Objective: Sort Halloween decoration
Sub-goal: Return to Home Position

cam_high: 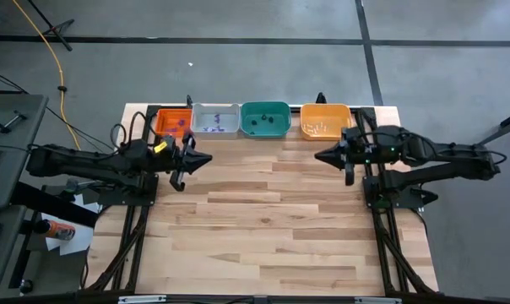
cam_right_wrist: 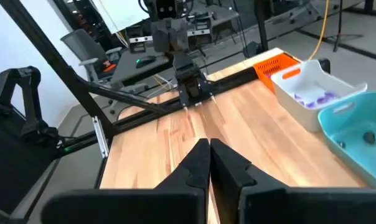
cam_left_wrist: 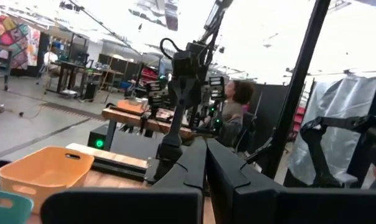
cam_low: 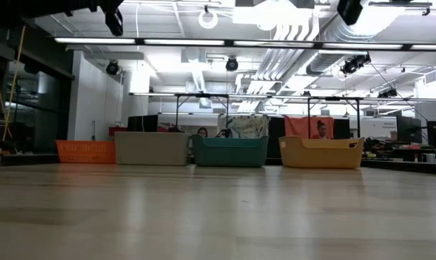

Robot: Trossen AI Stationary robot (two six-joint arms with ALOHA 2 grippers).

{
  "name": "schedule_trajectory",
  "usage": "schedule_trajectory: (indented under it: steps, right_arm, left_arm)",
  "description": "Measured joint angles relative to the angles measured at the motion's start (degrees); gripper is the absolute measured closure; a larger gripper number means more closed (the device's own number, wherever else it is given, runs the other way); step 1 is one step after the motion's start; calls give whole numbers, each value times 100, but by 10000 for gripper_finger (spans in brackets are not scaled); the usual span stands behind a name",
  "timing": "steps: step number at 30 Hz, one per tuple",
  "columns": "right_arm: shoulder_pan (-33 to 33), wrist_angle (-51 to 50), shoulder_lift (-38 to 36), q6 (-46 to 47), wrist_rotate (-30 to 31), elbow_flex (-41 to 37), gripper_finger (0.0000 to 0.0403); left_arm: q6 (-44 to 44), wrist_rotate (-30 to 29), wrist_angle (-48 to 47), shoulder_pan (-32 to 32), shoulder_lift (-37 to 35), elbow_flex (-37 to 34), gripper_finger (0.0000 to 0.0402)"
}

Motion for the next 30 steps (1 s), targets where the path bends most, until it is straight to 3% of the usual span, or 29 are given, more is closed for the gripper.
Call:
schedule_trajectory:
  steps: [7,19,27,30]
  right_arm:
    - [252,198,-316,271,235,-578,401]
    - [248,306,-645,345,237,-696,402]
    - [248,308,-583,481,235,-696,403]
    - [248,301,-548,416,235,-696,403]
  left_arm:
    - [-136,-142,27,26,-308,-493,401]
    - [-347,-477,-398,88,-1871,-1200,401]
    - [-733,-528,141,83,-2199,-1986,401]
    - [-904,-517,-165,78,-2205,-2045,401]
